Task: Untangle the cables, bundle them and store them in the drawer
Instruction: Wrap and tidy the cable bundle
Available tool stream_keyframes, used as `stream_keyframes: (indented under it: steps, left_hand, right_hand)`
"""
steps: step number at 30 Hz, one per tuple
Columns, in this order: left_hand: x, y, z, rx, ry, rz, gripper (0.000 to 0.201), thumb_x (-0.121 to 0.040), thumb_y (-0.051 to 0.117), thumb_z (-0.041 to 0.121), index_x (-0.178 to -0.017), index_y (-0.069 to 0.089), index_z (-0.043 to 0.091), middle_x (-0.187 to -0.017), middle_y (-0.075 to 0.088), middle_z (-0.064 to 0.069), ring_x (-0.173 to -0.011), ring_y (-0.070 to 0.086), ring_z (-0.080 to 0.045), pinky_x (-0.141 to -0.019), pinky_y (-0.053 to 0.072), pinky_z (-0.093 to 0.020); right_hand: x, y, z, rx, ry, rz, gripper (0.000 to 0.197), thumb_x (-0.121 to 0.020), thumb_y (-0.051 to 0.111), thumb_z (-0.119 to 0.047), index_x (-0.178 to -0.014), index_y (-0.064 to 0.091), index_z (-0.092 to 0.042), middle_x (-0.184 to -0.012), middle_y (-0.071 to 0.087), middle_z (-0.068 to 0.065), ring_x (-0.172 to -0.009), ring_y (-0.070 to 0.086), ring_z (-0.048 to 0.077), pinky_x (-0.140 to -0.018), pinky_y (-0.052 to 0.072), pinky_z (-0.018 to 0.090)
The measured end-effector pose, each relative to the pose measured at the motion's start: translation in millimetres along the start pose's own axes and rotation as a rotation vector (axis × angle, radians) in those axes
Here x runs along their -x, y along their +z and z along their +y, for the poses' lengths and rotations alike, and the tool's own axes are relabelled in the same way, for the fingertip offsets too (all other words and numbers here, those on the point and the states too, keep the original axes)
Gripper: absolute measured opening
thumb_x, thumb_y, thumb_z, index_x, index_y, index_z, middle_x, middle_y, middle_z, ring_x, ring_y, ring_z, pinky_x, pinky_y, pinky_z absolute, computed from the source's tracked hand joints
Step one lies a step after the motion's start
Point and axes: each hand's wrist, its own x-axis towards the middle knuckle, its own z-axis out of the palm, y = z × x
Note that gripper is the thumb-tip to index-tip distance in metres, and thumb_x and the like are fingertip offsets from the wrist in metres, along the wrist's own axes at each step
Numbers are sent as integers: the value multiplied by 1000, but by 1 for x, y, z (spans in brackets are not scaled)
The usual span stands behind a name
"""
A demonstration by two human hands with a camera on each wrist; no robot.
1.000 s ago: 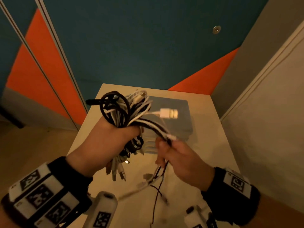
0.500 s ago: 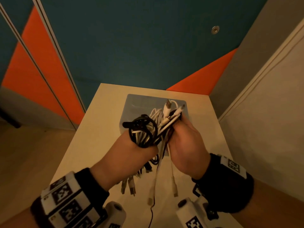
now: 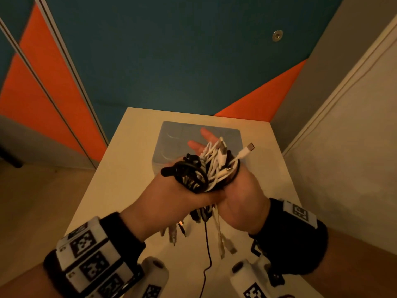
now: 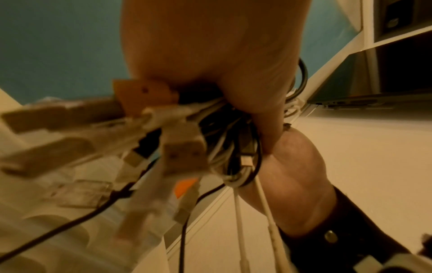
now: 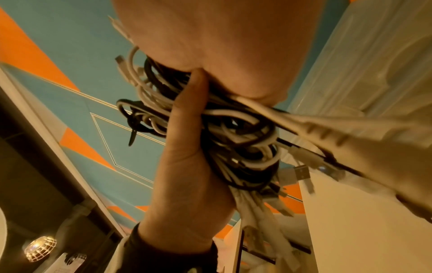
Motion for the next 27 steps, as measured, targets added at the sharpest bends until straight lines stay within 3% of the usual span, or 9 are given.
stream_keyframes:
  steps: [4, 6, 9, 11, 13, 16, 20, 24, 27]
  left_hand:
    - [2, 1, -2, 14, 54, 28, 37, -80, 77, 7, -100, 70, 37, -99, 71, 22, -93, 65, 7, -78, 46, -6]
    - [4, -1, -4, -21, 80, 46, 35, -81, 75, 10, -98, 68, 41, -97, 70, 26, -92, 64, 8, -79, 46, -7]
    - [3, -5, -8, 6, 85, 78, 13, -79, 68, 16, -90, 72, 11, -85, 71, 1, -82, 66, -19, -76, 55, -37]
    - [2, -10, -7, 71, 95, 115, 15, -80, 70, 7, -94, 70, 3, -88, 69, -14, -86, 65, -32, -76, 53, -47]
    - [2, -15, -2, 113, 85, 143, 20, -84, 69, -3, -99, 71, 11, -91, 70, -12, -89, 66, -29, -77, 56, -40]
    - [1, -20, -2, 178, 2, 189, 25, -85, 67, -2, -94, 70, 21, -85, 68, -16, -81, 66, -34, -67, 58, -39]
    - [-1, -23, -9, 187, -81, 192, 30, -85, 69, 4, -79, 71, 33, -82, 66, -14, -76, 67, -28, -67, 57, -39]
    - [0, -22, -14, 156, -129, 153, 30, -85, 72, 7, -89, 72, 37, -85, 69, -9, -76, 67, -26, -65, 57, -35]
    - [3, -21, -15, 127, -133, 131, 28, -83, 75, 12, -97, 70, 36, -85, 73, 7, -77, 69, -11, -68, 57, -22]
  right_hand:
    - [-1, -1, 4, 6, -4, -71, 55, -76, 62, -55, -127, 54, -39, -137, 57, -9, -125, 56, 13, -106, 45, 33]
    - [5, -8, 2, 208, -3, -55, 60, -80, 70, -48, -133, 50, -28, -138, 56, 0, -122, 57, 16, -108, 43, 37]
    - [3, -19, 2, 528, 113, 72, 34, -99, 47, -8, -132, 50, -1, -126, 60, 19, -110, 59, 30, -105, 43, 50]
    - [2, -21, 3, 616, 4, -50, 37, -99, 38, -11, -127, 59, -23, -128, 63, -1, -124, 54, 19, -113, 35, 43]
    - [1, -17, -2, 512, 4, -177, 43, -97, 39, -18, -125, 57, -43, -139, 53, -15, -137, 39, 6, -118, 25, 34]
    - [0, -25, -5, 602, -81, -171, 51, -89, 44, -11, -134, 47, -36, -148, 45, -10, -141, 34, 7, -118, 25, 35]
    - [3, -22, -19, 821, -419, 10, 41, -92, 49, -17, -133, 51, -21, -124, 60, -2, -119, 55, 13, -102, 42, 29]
    - [3, -16, -34, 877, -683, -8, 36, -95, 53, -25, -130, 51, -31, -110, 60, 0, -106, 60, 24, -97, 48, 36]
    - [-2, -15, -36, 1028, -779, 43, 22, -95, 58, -14, -115, 64, -21, -104, 63, -4, -101, 62, 14, -91, 48, 26]
